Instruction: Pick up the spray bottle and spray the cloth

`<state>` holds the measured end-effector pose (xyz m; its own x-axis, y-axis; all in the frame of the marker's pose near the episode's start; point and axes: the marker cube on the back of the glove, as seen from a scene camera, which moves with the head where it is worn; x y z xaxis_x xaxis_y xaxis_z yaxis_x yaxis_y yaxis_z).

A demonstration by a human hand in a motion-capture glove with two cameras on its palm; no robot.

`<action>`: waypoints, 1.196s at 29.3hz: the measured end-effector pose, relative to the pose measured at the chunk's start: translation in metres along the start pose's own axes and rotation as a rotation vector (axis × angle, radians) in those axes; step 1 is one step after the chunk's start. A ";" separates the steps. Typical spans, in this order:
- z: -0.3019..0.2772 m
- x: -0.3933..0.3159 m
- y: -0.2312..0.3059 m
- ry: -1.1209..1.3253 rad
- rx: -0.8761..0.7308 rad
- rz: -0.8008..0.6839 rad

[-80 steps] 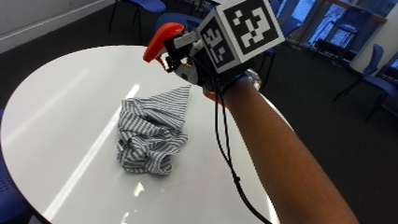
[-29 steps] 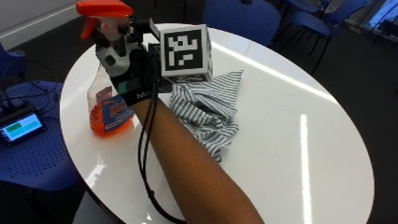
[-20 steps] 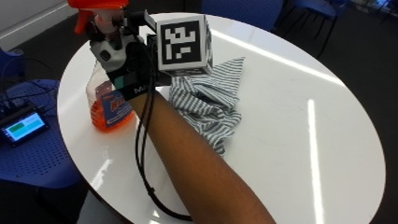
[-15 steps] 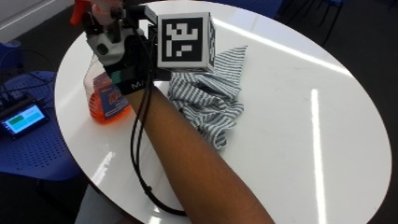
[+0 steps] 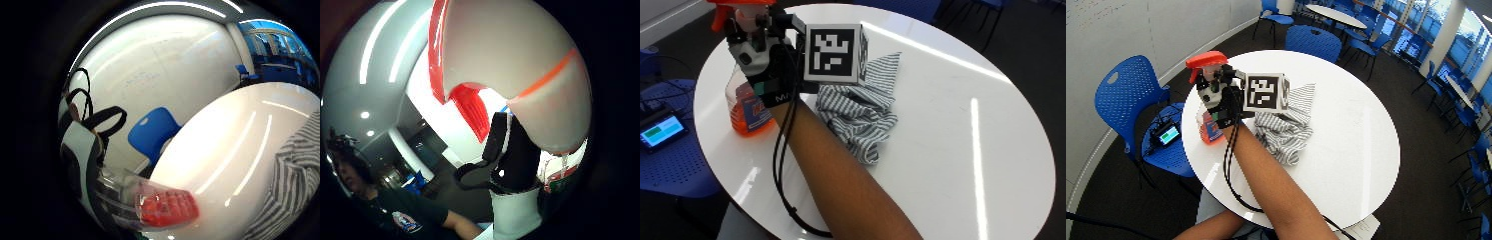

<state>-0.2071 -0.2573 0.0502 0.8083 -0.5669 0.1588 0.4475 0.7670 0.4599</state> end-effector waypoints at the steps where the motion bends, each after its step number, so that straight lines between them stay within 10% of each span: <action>1: 0.000 0.000 0.001 0.001 -0.004 0.005; 35: 0.011 0.034 0.066 0.123 -0.483 0.263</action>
<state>-0.1544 -0.2296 0.0957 0.9422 -0.3205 0.0976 0.3253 0.9448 -0.0385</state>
